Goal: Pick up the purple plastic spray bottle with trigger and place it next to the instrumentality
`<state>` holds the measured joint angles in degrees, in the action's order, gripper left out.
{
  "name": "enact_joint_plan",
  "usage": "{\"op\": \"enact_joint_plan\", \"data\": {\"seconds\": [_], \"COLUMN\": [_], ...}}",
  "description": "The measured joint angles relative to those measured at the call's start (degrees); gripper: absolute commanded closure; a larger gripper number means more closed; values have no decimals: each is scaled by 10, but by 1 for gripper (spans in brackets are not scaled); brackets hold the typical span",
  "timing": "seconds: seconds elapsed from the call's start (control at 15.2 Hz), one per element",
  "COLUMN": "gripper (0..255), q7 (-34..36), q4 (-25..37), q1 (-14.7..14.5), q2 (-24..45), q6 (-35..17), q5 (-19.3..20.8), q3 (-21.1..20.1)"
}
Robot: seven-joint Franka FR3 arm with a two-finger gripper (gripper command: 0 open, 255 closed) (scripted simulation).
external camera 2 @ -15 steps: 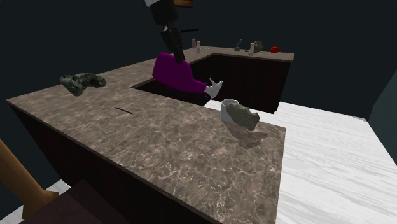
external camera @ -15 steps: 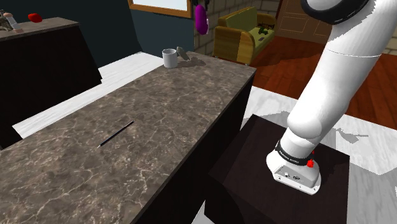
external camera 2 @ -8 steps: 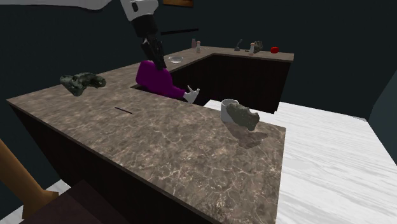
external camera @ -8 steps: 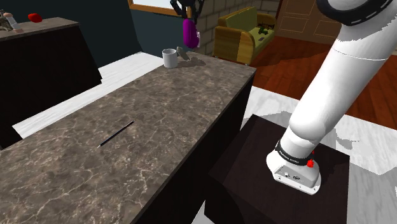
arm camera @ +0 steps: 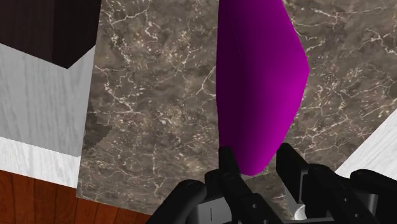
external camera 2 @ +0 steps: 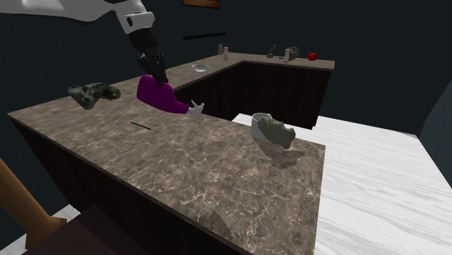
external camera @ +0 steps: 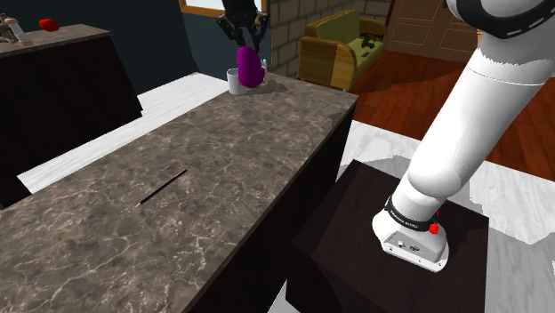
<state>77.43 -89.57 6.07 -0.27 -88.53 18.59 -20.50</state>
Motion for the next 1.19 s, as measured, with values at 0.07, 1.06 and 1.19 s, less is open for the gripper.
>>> {"op": "enact_joint_plan", "data": {"seconds": [0.07,1.06,1.19], "gripper": [255,255,255], "q7": [16,236,263], "q4": [-5,21,37], "q1": [-7,-124,-143], "q2": [3,108,132], "q6": [-2,2,5], "q5": [1,36,46], "q3": [-7,-100,-108]}}
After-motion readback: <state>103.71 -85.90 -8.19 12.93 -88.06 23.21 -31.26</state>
